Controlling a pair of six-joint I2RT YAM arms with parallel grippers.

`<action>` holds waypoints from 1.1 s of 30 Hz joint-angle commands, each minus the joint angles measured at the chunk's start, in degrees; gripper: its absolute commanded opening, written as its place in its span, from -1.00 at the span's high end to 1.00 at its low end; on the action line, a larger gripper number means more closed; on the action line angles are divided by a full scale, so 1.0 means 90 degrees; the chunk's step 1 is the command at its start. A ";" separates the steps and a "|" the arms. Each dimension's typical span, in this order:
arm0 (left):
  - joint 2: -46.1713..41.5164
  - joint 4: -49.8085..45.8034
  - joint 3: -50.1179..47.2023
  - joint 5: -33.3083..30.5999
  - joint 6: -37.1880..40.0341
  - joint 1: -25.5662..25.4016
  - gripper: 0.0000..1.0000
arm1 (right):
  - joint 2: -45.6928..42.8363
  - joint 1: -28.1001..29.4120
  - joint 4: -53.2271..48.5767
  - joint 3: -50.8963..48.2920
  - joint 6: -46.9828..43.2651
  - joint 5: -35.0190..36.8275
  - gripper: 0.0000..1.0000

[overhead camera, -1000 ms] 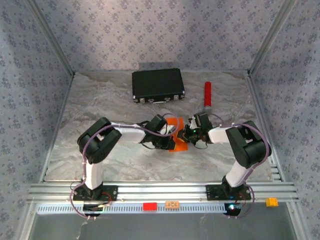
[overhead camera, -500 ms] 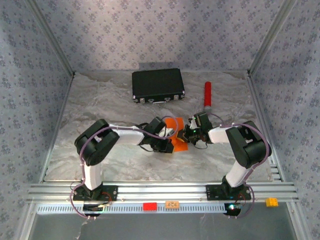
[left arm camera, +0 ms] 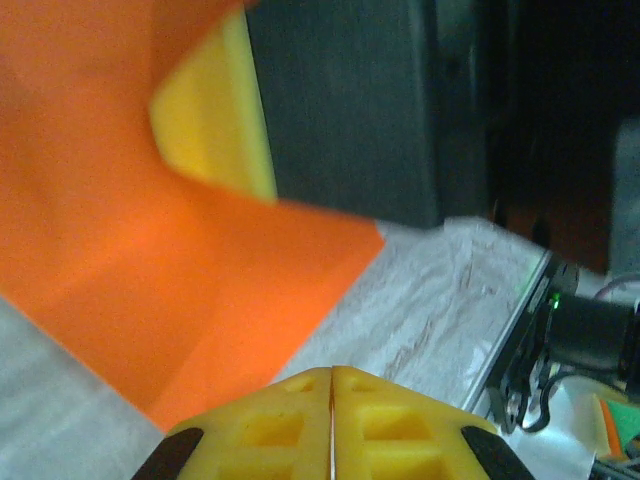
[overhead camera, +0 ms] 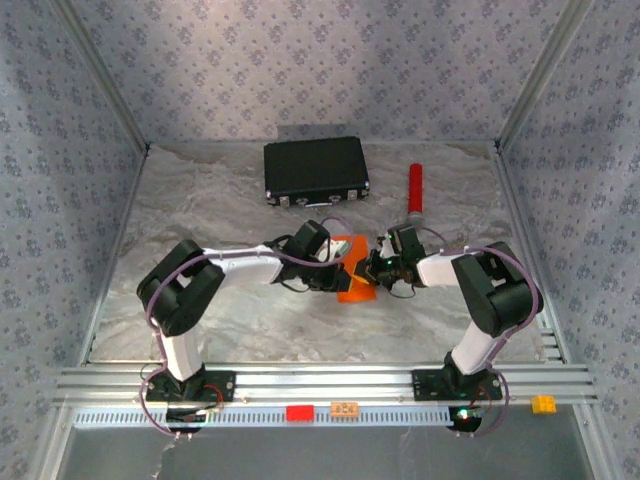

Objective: Fold a paper plane with a square sheet of paper (pick it up from the middle)
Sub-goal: Fold the triangle a second time at the center of the table.

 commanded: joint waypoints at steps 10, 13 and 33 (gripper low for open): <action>0.0973 -0.0398 0.0509 -0.0182 0.0189 0.0069 0.89 | 0.0090 -0.0078 -0.0345 -0.0229 0.0098 0.0291 0.90; 0.0974 -0.0504 0.0193 -0.0328 0.0200 0.0073 0.94 | 0.0072 -0.0079 -0.0290 -0.0194 0.0118 0.0261 0.90; 0.0826 -0.0542 -0.0245 -0.0544 0.0335 0.0023 1.00 | 0.0070 0.0259 -0.0428 -0.0067 -0.0160 0.0144 0.89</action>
